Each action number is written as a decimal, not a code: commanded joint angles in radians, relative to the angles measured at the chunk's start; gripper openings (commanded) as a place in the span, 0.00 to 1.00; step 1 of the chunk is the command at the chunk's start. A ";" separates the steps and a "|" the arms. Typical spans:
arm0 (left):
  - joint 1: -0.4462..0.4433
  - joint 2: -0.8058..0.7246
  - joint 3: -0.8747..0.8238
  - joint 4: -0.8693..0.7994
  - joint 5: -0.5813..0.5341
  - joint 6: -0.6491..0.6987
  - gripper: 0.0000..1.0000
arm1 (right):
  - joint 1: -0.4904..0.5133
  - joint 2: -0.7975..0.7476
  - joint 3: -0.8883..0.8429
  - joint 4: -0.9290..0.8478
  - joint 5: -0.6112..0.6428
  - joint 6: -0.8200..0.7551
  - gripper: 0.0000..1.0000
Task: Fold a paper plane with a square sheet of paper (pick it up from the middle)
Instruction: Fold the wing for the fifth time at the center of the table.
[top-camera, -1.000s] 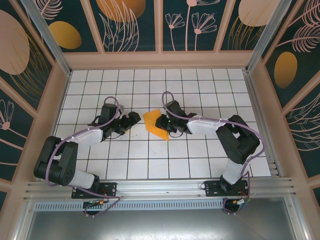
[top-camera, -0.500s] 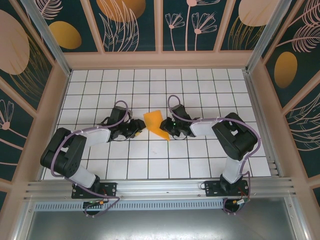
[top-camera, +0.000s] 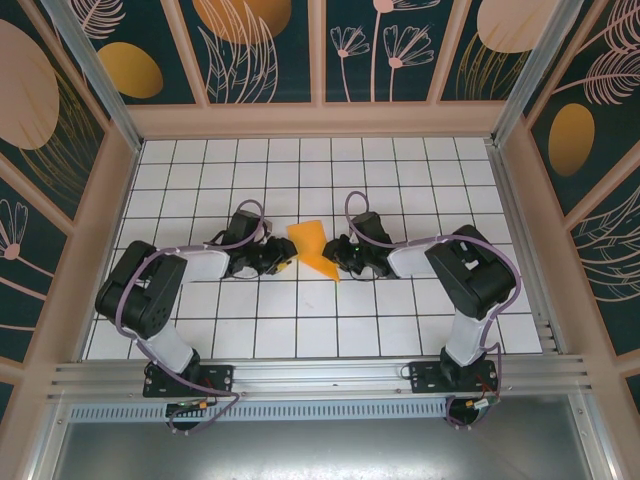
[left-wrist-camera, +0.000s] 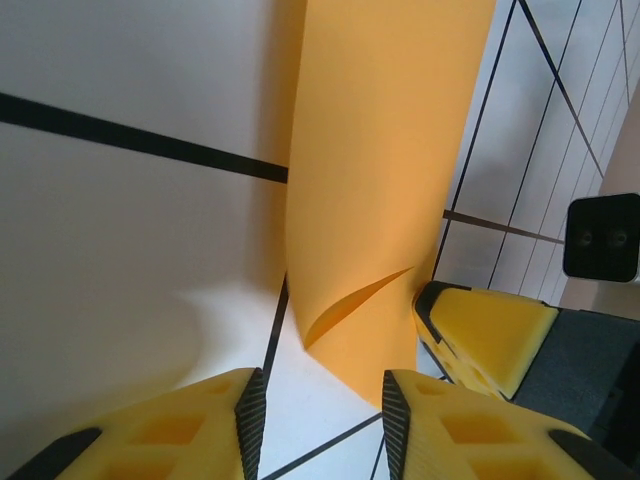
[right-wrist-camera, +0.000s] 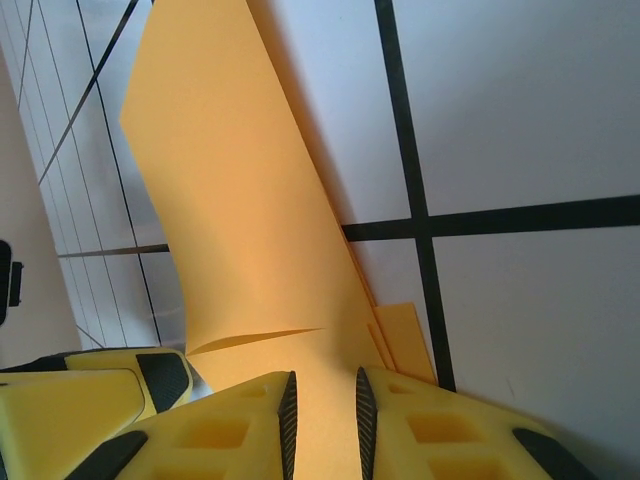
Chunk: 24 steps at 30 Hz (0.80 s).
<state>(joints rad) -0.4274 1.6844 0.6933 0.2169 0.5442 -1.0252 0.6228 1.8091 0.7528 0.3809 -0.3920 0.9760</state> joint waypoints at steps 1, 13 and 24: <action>-0.010 0.023 0.034 0.044 0.036 -0.015 0.39 | -0.006 0.013 -0.038 -0.038 -0.010 0.003 0.25; -0.020 0.073 0.025 0.105 0.040 -0.044 0.38 | -0.011 0.017 -0.047 0.010 -0.034 0.006 0.25; -0.019 0.087 0.011 0.190 0.069 -0.075 0.23 | -0.002 -0.009 -0.026 0.019 -0.047 -0.125 0.31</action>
<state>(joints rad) -0.4408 1.7592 0.7128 0.3668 0.5957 -1.0943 0.6151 1.8091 0.7303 0.4358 -0.4294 0.9360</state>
